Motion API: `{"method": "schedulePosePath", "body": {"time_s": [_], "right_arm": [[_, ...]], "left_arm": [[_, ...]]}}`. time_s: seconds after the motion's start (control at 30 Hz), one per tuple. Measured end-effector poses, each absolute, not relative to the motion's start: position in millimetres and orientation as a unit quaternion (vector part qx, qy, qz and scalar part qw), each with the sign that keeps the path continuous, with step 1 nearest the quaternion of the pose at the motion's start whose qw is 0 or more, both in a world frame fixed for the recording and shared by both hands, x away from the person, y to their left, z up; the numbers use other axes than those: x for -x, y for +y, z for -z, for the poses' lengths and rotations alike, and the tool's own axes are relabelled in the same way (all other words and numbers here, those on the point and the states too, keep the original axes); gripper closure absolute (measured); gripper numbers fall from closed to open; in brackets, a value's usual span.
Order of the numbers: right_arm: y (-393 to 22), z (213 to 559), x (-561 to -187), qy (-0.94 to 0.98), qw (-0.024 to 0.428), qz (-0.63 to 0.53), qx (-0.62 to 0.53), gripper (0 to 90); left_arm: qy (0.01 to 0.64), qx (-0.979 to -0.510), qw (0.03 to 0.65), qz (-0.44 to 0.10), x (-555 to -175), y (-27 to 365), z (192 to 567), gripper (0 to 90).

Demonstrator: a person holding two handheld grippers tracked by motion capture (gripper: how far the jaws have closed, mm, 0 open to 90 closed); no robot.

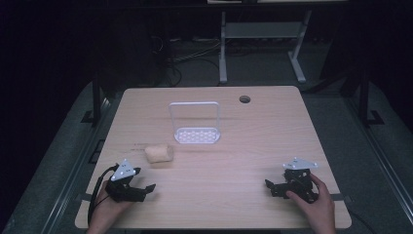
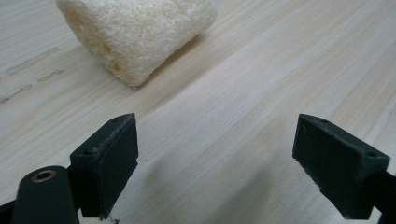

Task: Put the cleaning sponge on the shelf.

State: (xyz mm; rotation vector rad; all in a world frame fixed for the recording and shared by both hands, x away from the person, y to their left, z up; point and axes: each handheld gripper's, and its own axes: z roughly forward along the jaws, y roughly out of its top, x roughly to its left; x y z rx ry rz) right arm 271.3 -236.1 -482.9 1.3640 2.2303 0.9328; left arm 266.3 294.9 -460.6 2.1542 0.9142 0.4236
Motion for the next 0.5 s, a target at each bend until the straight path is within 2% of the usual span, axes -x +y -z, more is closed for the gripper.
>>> {"method": "schedulePosePath", "body": {"time_s": [0.5], "right_arm": [[-236, 483, -271, 0.790, 0.182, -0.331, -0.483, 0.7]], "left_arm": [[0.349, -0.841, 0.380, -0.165, -278, 300, 451, 14.0]]}}
